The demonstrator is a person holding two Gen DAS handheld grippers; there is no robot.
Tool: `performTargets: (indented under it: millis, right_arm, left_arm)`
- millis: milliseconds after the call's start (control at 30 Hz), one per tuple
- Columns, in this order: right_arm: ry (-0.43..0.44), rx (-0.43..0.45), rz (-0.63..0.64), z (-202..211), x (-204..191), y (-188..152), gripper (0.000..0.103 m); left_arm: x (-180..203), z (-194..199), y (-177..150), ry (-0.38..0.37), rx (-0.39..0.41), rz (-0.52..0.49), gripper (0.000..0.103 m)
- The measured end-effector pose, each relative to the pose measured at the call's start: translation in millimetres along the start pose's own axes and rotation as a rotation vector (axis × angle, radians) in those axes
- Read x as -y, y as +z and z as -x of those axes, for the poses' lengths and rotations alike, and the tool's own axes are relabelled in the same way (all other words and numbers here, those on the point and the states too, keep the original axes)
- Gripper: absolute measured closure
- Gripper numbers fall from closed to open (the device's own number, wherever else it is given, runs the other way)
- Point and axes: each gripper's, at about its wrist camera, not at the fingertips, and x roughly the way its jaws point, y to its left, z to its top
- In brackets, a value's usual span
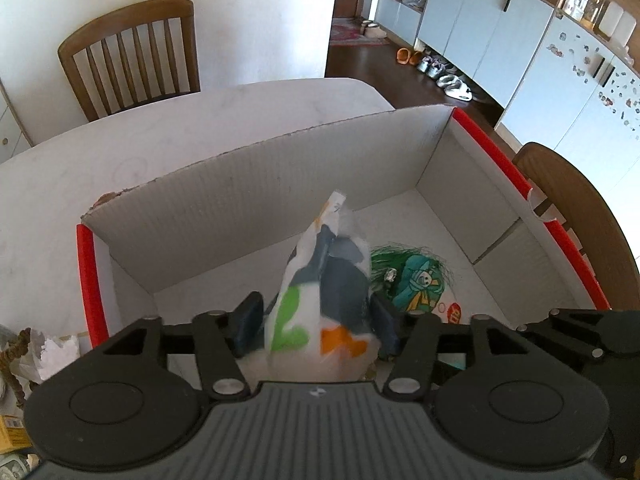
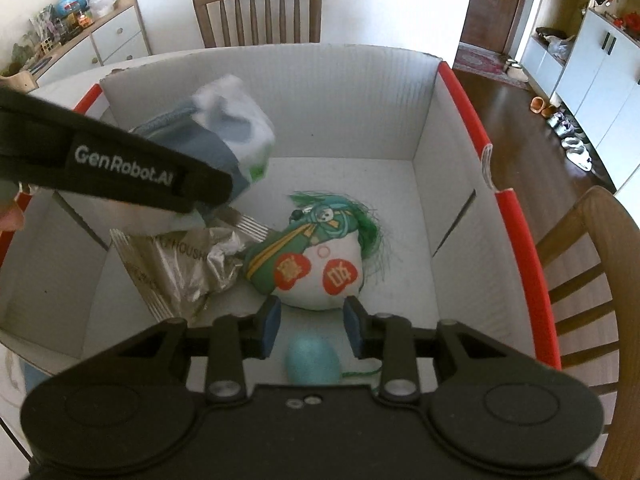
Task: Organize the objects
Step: 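Carry the plastic bag and teal sharpener with both tools into the shoebox, then open both tools to release the plastic bag and sharpener in the box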
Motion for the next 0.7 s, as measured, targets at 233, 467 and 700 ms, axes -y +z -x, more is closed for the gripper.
performTargets:
  millis: [233, 467, 700]
  right_arm:
    - [0.019, 0.022, -0.014, 14, 7, 0, 0.062]
    - [0.036, 0.056, -0.031, 36, 9, 4, 0.059]
    - [0.056, 0.103, -0.050, 66, 9, 1, 0.057]
  left_arm:
    - [0, 12, -5, -0.020, 0.039, 0.004, 0.039]
    - [-6, 33, -12, -0.045, 0.080, 0.017, 0.039]
    - [-15, 60, -23, -0.073, 0.133, 0.041, 0.039]
